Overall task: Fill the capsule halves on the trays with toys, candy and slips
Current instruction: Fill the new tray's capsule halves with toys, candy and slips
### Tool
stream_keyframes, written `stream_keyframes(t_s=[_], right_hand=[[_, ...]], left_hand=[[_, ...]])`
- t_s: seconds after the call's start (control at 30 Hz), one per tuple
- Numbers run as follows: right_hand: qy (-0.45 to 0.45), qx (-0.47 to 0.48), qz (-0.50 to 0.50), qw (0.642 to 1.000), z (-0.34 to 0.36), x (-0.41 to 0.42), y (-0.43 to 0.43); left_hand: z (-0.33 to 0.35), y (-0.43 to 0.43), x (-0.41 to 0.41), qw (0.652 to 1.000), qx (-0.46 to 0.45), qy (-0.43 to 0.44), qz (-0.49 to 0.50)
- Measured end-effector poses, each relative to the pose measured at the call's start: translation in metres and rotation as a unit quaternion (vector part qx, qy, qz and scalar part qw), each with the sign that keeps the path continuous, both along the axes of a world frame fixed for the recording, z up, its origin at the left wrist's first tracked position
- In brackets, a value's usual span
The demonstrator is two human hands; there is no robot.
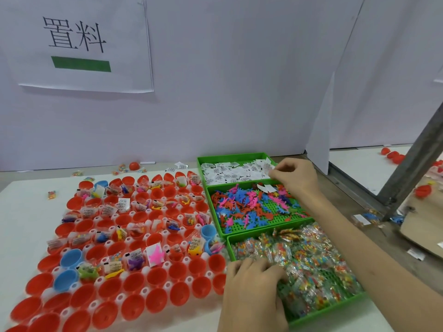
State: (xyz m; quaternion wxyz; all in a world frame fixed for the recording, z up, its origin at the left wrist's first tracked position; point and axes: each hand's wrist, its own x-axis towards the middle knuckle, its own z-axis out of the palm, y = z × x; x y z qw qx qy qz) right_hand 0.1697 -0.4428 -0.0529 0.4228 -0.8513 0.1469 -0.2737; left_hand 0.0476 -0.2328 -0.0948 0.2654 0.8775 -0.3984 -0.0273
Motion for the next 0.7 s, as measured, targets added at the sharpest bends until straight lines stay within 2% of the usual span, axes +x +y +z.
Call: stream_keyframes(t_s=[0.07,0.17,0.27,0.4,0.53,0.7], right_hand=[[-0.021,0.052,0.015,0.998,0.0,-0.021,0.004],[-0.045,0.095,0.072,0.992,0.0,-0.049,0.014],[-0.043,0.096,0.114,0.988,-0.004,-0.063,0.022],[-0.078,0.059,0.084,0.992,-0.005,-0.065,0.018],[-0.115,0.108,0.029,0.987,-0.003,-0.067,0.004],[-0.086,0.147,0.015,0.985,-0.003,-0.068,-0.004]], left_hand=[[0.001,-0.001,0.003,0.999,-0.04,0.014,0.019],[-0.004,-0.004,0.007,0.998,-0.037,0.043,-0.008],[-0.007,-0.006,0.007,0.997,-0.045,0.051,-0.025],[-0.011,-0.007,0.009,0.997,-0.06,0.054,-0.02],[-0.007,-0.003,0.006,0.994,-0.091,0.059,-0.014],[-0.001,-0.001,0.005,0.997,-0.074,0.02,-0.031]])
